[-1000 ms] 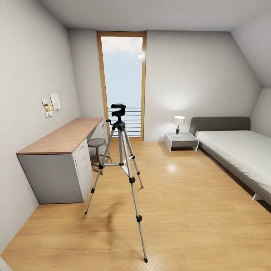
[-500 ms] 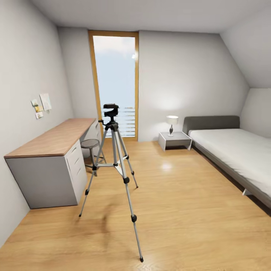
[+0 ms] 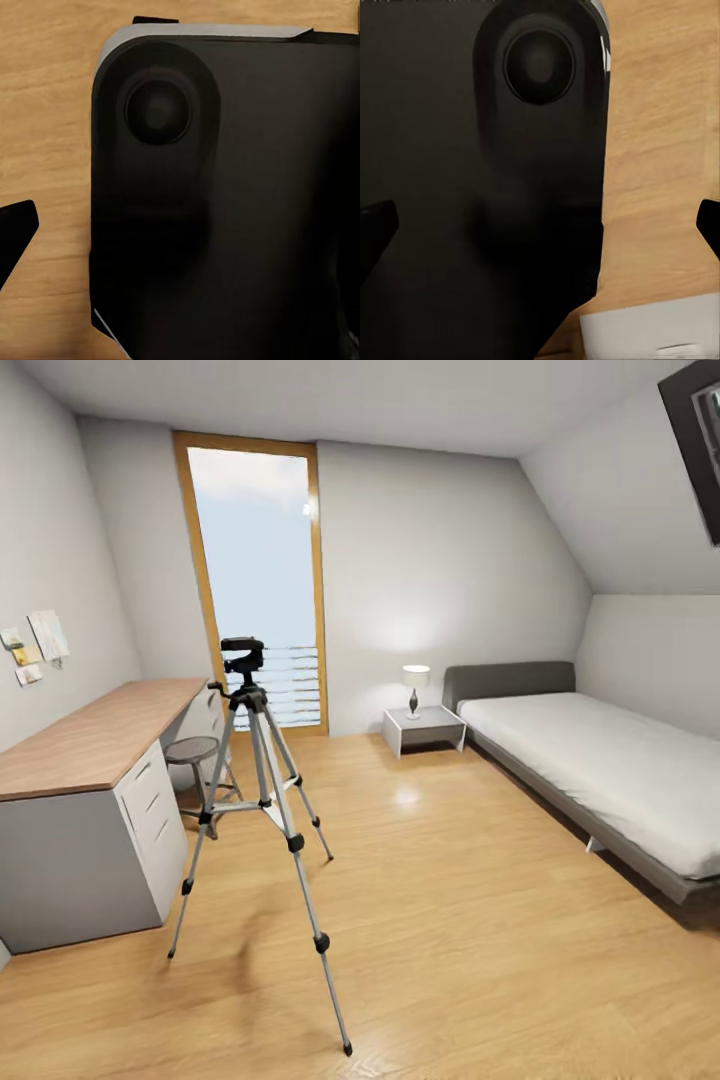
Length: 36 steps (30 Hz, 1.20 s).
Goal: Attach the digital camera to the camera tripod in the bedroom.
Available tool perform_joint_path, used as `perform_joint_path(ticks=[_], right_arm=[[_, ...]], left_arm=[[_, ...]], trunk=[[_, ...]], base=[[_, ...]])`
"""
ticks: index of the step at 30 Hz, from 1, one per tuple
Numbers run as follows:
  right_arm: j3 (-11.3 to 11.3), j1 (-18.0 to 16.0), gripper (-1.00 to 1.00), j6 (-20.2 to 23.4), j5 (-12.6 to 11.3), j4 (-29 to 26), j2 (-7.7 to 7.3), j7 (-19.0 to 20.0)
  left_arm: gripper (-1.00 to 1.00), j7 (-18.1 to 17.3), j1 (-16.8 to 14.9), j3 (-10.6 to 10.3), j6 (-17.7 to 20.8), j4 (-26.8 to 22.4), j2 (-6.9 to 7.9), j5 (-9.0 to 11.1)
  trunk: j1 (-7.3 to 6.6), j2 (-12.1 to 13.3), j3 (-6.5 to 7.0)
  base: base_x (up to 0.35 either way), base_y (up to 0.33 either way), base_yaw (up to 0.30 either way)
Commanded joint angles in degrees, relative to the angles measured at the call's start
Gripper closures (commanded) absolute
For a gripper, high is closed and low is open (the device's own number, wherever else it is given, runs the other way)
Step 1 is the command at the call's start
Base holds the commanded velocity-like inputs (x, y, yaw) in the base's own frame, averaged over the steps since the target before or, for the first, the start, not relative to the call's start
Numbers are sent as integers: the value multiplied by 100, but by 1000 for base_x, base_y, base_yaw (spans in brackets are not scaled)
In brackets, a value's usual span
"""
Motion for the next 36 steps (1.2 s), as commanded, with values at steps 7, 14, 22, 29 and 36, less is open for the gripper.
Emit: perform_joint_path(ticks=[7,14,22,29,36], right_arm=[[-14,-1,-100,-28,-11,-1,-4,-8],[-1,-1,-100,-114,2,-1,-5,-3],[1,-1,-100,-131,4,-1,-12,-2],[7,-2,-100,-128,10,-1,-5,-1],[16,-1,-100,-126,16,-1,3,-1]], left_arm=[[-100,17,1,-22,-14,-2,2,652],[-100,19,1,-25,-16,-2,7,748],[-100,27,1,-17,-20,-2,11,766],[-100,27,1,-16,-23,-2,11,768],[-100,28,1,-24,-23,-2,11,761]], trunk=[[0,-2,-4],[0,-2,-4],[0,-2,-4],[0,-2,-4],[0,-2,-4]], base=[[0,0,-291],[0,0,-291],[0,0,-291],[0,0,-291],[0,0,-291]])
